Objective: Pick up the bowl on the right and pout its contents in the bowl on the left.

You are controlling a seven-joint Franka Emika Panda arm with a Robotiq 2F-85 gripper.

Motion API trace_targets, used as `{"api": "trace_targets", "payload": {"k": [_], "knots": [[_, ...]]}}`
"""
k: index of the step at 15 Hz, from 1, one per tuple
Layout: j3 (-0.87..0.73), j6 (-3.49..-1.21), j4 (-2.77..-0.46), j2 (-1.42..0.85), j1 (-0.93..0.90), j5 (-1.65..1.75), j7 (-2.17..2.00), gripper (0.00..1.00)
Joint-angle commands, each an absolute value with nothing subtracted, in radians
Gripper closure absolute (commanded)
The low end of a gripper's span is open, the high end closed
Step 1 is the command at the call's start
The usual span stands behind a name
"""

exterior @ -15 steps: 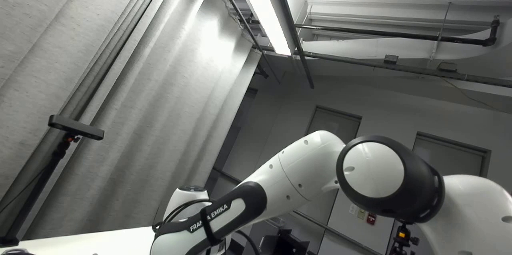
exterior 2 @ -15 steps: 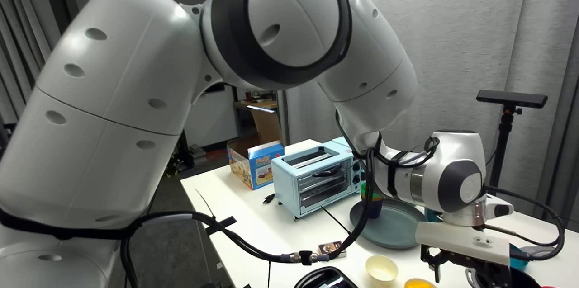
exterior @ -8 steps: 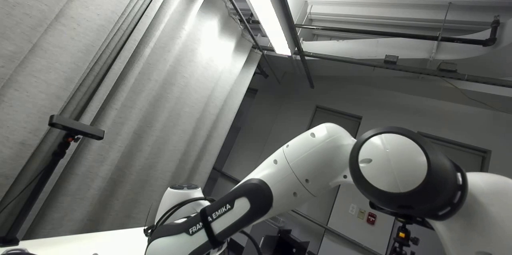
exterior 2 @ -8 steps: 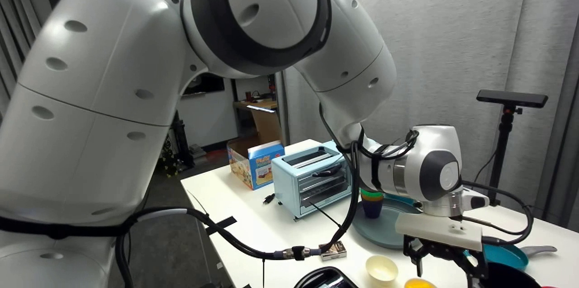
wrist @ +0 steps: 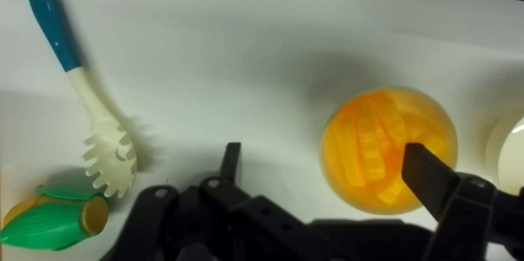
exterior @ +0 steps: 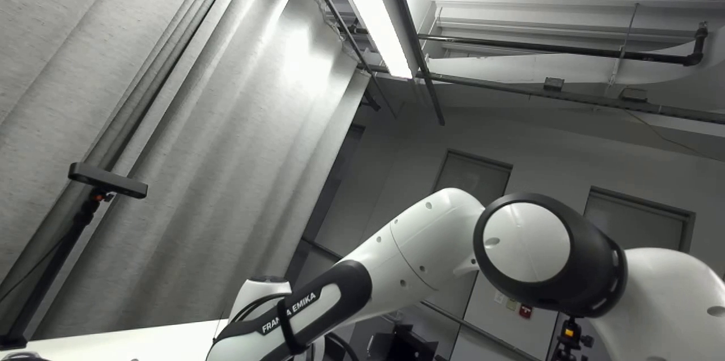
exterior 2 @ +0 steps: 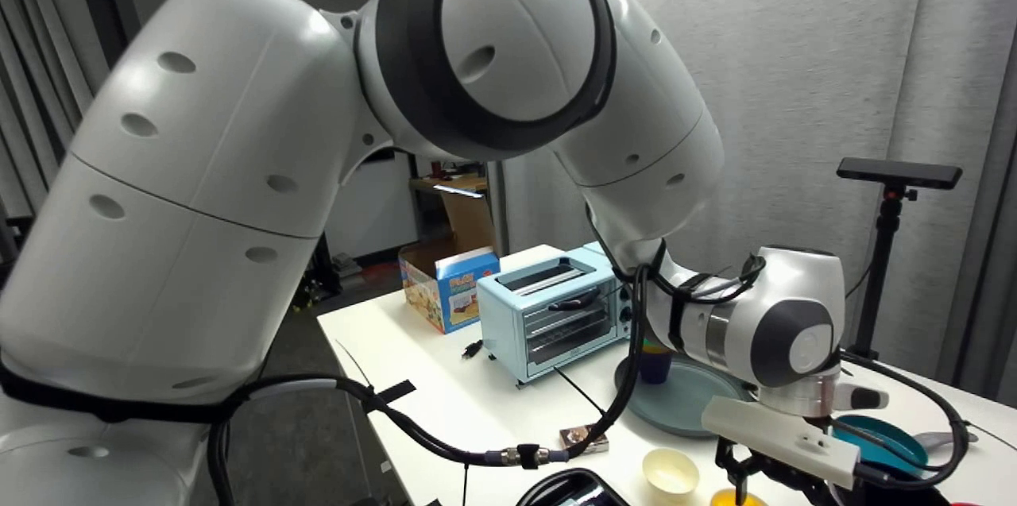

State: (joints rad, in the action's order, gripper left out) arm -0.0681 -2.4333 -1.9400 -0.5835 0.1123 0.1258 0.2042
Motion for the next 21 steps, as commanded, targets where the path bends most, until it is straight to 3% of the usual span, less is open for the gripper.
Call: {"api": "trace_targets", "payload": {"k": [1, 2, 3, 4, 12, 21], "knots": [[-0.039, -2.404, -1.883, -0.629, 0.156, 0.065, 0.224, 0.03], [-0.035, -2.404, -1.876, -0.637, 0.161, 0.056, 0.226, 0.11], [-0.033, -2.404, -1.869, -0.644, 0.163, 0.052, 0.226, 0.29], [-0.031, -2.402, -1.862, -0.650, 0.165, 0.048, 0.225, 0.37], [-0.033, -2.389, -1.851, -0.653, 0.169, 0.045, 0.220, 0.99], [-0.042, -2.325, -1.863, -0.596, 0.152, 0.063, 0.207, 0.99]]}}
